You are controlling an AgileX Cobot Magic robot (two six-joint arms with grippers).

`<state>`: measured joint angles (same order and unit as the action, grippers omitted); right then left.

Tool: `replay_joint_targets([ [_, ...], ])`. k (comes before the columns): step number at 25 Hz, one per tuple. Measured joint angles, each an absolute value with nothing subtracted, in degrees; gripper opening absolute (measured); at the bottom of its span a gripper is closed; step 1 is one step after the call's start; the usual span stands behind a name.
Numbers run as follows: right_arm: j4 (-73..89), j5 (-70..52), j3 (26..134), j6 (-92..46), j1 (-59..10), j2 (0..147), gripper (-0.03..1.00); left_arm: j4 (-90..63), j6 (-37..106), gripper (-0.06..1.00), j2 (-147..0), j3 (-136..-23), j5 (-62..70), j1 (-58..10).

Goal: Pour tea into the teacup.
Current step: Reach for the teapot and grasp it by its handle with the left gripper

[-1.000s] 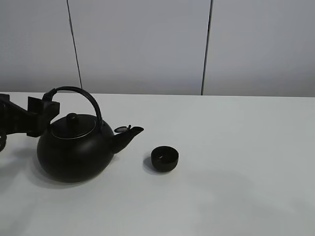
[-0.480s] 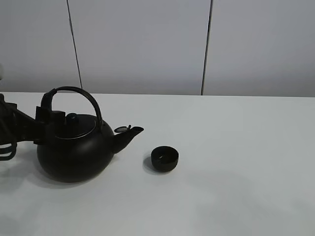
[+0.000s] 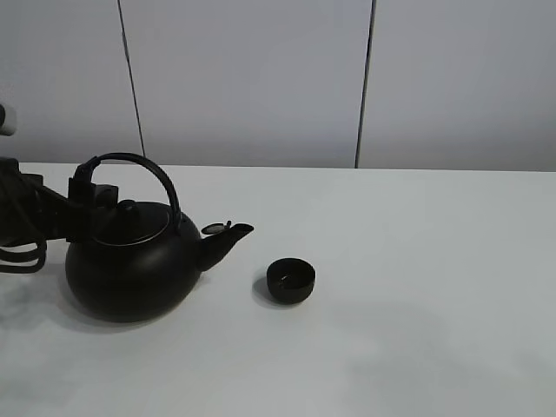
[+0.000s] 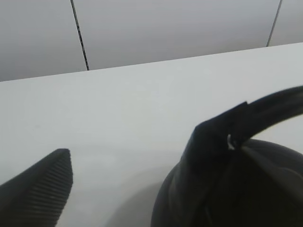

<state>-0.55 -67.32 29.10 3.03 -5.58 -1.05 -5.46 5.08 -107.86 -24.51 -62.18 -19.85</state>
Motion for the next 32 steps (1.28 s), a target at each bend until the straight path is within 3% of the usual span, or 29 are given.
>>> replay_joint_targets([
  [14, -0.55, -67.32, 29.10, 3.03, -5.58, -1.05, 0.69, -2.92, 6.11, 0.13, -108.21, -24.51, -63.40, -19.85],
  [32, -0.61, -67.32, 29.10, 3.03, -5.58, -1.05, 0.69, -1.80, 11.67, 0.11, -108.53, -24.58, -64.11, -19.78],
])
